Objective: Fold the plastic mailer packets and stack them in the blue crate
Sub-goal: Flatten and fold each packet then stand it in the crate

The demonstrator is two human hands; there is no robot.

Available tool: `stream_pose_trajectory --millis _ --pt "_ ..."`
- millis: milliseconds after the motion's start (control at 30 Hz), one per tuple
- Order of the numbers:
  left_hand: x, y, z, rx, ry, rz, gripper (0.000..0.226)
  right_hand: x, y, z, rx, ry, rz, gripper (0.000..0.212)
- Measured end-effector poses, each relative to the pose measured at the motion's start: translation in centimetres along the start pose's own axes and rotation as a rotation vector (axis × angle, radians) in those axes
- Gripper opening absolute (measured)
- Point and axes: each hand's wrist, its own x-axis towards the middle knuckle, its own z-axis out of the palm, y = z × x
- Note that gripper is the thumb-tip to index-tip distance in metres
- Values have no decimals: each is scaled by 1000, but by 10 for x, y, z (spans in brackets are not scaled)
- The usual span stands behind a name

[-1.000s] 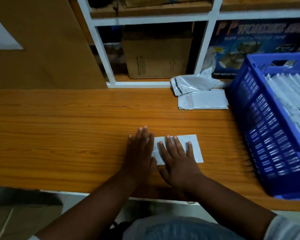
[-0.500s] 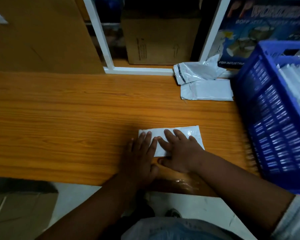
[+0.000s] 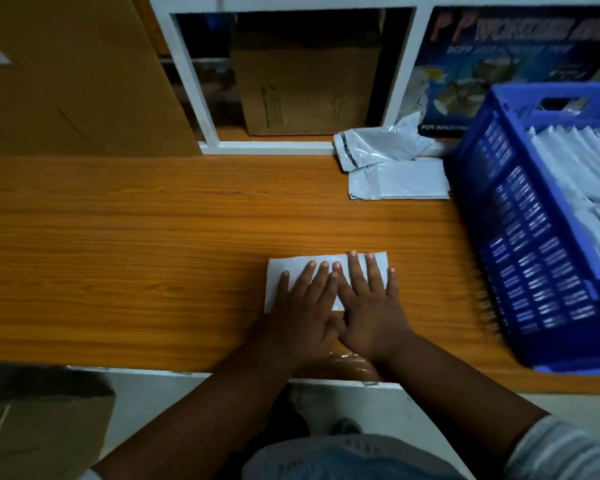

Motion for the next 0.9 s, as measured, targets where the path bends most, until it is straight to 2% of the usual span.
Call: stream_pose_trajectory --millis 133,233,367,433,500,600,733,900 --pt "-1 -2 18 79 27 25 88 10 5 -9 39 -128 9 97" --pt "-1 -2 16 56 45 37 95 21 17 -30 9 -315 -25 98" --pt "0 -3 16 16 9 28 97 44 32 -68 -19 -488 -75 86" --pt "0 -4 14 -1 -14 24 96 44 40 -71 -25 -427 -118 78" --pt "3 -3 8 -31 -10 12 95 34 47 -62 9 -236 -165 71" --pt "19 0 -6 -80 96 61 83 9 50 -33 -10 8 -133 71" --pt "33 14 -2 -20 28 136 85 -14 43 0 -48 43 -34 78" --pt "30 17 12 51 35 142 85 -8 51 7 -27 12 -34 87"
